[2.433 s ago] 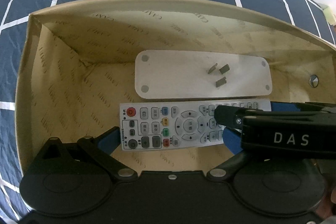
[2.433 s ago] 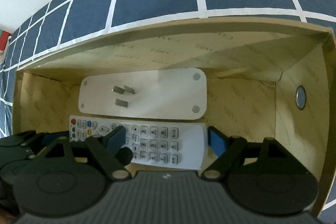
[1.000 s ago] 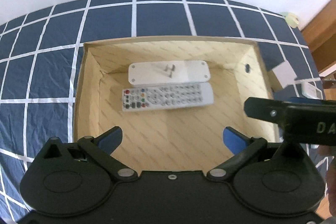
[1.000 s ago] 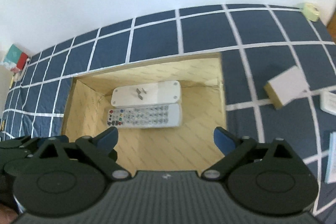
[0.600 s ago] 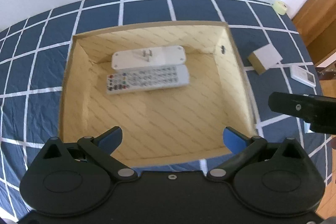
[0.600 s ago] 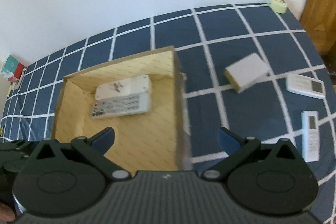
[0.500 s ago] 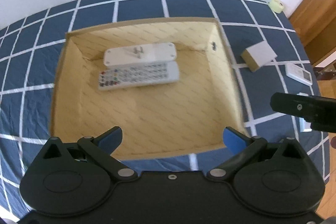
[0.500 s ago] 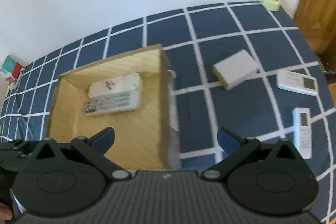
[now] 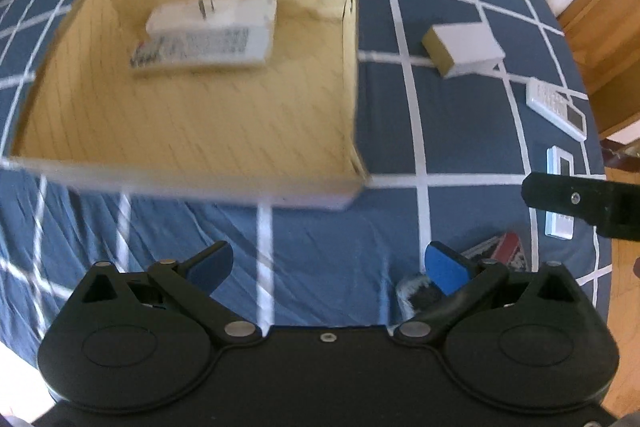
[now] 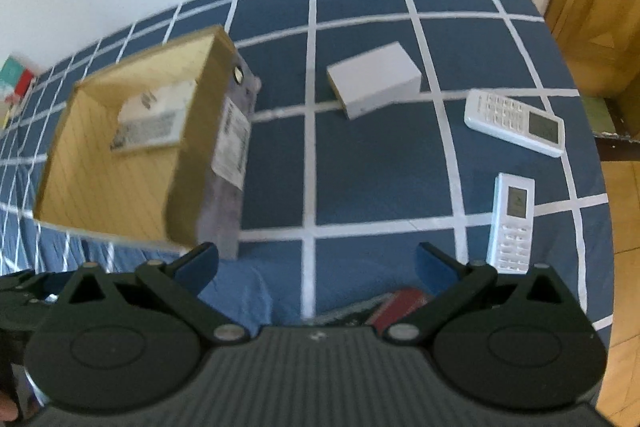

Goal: Organize objects
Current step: 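Move the right gripper to the black phone case with red stripe, then close the right gripper on the black phone case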

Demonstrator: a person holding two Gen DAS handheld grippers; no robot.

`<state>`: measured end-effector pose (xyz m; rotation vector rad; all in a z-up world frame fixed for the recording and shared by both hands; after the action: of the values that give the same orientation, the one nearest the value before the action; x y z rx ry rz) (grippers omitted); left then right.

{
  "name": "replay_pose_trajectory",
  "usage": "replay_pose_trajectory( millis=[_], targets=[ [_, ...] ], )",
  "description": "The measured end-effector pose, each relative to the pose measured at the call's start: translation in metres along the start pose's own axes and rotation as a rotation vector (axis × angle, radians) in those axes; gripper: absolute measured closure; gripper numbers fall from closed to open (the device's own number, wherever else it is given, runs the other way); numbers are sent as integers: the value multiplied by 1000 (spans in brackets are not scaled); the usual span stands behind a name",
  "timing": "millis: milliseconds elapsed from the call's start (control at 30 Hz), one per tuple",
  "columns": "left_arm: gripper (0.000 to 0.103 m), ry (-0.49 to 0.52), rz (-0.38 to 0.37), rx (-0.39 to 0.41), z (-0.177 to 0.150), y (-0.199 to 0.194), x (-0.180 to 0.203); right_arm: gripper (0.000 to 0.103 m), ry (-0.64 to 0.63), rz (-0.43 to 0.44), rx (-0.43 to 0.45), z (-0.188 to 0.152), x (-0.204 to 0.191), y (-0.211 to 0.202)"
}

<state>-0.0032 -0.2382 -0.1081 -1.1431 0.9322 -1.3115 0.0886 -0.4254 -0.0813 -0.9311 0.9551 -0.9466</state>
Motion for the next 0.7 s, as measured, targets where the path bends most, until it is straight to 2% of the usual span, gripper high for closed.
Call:
replay_pose_trajectory(
  millis=[233,700],
  targets=[
    [0,-68,9,-56,-31,27,20,0,-80,13,-83,-17,14,22],
    [0,-136,-3,-153,-69,76,37,0,-108,31,-211,-52,30,77]
  ],
)
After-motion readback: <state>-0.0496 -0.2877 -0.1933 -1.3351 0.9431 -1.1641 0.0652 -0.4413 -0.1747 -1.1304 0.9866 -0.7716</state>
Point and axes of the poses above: each gripper's, at about its wrist camera, not at the fingertips, and y roughly the way its jaws point, x to its right, z to its top, the point moved 6 cm from there along y, roughly the way its jaws point, and after that the axes turned 1 degree about -x, right-handed, at the moved point
